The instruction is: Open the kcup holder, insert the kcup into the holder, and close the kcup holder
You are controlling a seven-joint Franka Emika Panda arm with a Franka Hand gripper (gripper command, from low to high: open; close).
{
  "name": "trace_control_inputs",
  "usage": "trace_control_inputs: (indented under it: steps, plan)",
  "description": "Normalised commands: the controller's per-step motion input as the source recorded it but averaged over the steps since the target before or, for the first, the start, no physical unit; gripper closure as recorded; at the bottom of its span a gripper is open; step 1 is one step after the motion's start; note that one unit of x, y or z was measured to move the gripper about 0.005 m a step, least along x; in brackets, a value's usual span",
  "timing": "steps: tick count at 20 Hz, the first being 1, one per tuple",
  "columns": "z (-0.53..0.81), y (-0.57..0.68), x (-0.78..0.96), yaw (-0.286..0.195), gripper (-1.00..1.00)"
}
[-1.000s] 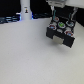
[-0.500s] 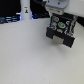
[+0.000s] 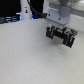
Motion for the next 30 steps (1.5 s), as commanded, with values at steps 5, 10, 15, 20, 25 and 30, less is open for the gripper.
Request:
trace_control_inputs:
  steps: [5,10,15,20,25,30]
  plan:
    - [-0.22,0.22,0.09,0.210,-1.00]
    - [-0.22,0.23,-0.06,0.221,-1.00]
    - [-0.07,0.28,-0.23,0.186,-1.00]
    - [0.02,0.36,-0.38,0.141,-1.00]
    - [0.05,0.38,-0.44,0.121,-1.00]
    - [0.02,0.41,-0.47,0.107,-1.00]
